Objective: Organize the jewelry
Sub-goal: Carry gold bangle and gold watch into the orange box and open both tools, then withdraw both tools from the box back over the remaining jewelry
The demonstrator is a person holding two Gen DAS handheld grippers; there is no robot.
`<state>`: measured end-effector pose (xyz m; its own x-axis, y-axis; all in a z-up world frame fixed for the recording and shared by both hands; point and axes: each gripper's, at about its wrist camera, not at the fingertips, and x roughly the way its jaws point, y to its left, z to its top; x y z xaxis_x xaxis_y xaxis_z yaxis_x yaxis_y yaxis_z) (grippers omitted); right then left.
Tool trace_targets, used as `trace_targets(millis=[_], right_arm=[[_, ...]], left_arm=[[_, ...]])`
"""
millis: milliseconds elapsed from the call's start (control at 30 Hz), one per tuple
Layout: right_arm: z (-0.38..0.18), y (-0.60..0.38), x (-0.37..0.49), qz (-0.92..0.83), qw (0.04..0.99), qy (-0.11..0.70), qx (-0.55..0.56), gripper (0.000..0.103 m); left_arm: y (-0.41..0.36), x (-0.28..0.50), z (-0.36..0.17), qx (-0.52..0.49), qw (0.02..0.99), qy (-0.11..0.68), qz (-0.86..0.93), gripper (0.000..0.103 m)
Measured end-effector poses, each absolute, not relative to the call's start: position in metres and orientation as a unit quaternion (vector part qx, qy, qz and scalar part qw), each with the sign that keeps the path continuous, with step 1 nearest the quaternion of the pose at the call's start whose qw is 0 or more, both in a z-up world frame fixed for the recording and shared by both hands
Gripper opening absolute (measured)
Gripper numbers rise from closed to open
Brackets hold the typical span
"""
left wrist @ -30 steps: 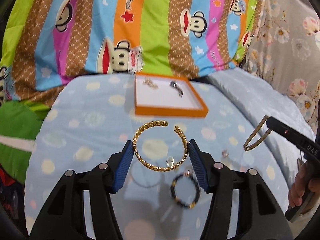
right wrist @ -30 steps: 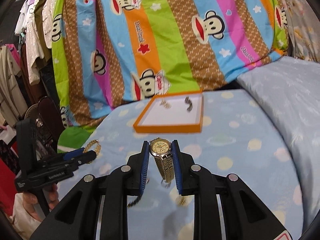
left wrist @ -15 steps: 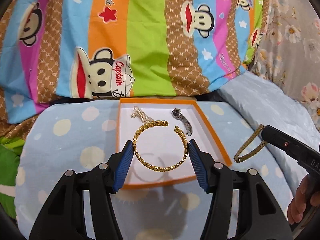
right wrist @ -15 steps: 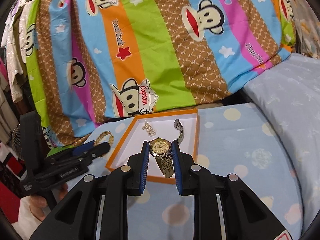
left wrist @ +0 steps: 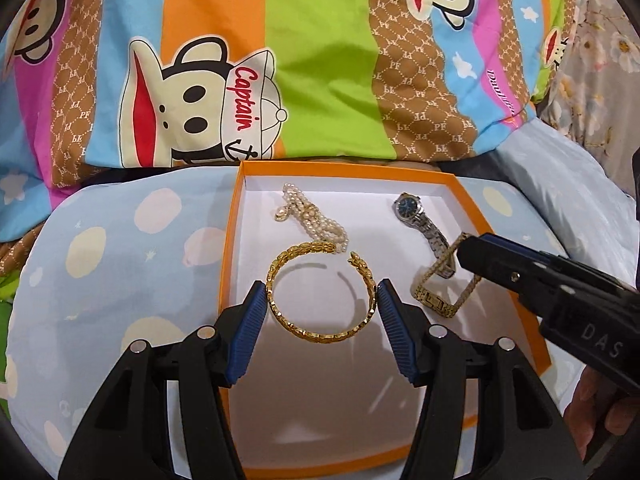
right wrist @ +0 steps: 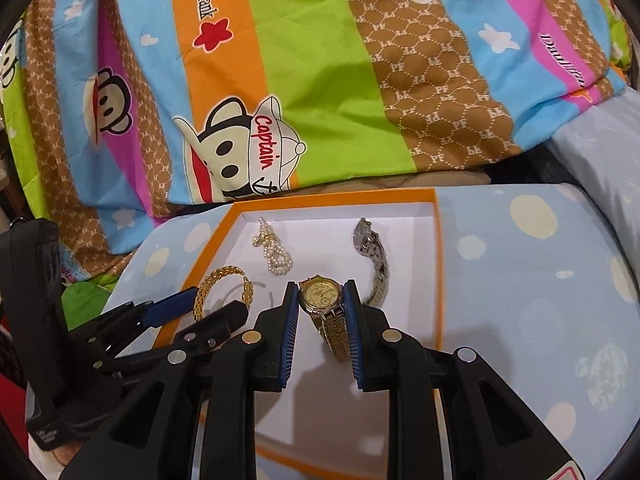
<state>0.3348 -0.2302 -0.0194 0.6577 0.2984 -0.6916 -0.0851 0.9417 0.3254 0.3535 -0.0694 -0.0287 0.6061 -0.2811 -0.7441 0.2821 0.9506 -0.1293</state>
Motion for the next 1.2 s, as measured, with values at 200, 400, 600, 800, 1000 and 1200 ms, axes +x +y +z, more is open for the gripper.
trace_targets(millis=[200,400,600,800,1000,1200], right_arm=[[0.014,-0.240,0.329,0.092,0.922,0.348,0.139,0.026],[0.067,-0.256,0.253,0.074,0.951,0.277,0.115,0.032],[0.067,-0.273,0.152,0.064,0.951,0.281,0.112,0.035],[0.037,-0.281,0.075,0.049,0.936,0.323,0.130,0.035],[0.013,-0.273,0.029,0.043,0.925,0.354,0.132,0.035],[-0.005,-0.264,0.007,0.053,0.913,0.375,0.149,0.035]], left_arm=[[-0.060,0.356,-0.012,-0.022,0.909,0.394,-0.136,0.070],[-0.032,0.307,0.045,-0.046,0.931,0.334,-0.142,0.070],[-0.005,0.232,0.058,-0.050,0.930,0.330,-0.153,0.078],[0.008,0.157,0.032,-0.031,0.918,0.365,-0.148,0.078],[0.011,0.101,0.004,-0.035,0.897,0.408,-0.164,0.079],[-0.002,0.077,-0.025,-0.030,0.885,0.440,-0.152,0.079]])
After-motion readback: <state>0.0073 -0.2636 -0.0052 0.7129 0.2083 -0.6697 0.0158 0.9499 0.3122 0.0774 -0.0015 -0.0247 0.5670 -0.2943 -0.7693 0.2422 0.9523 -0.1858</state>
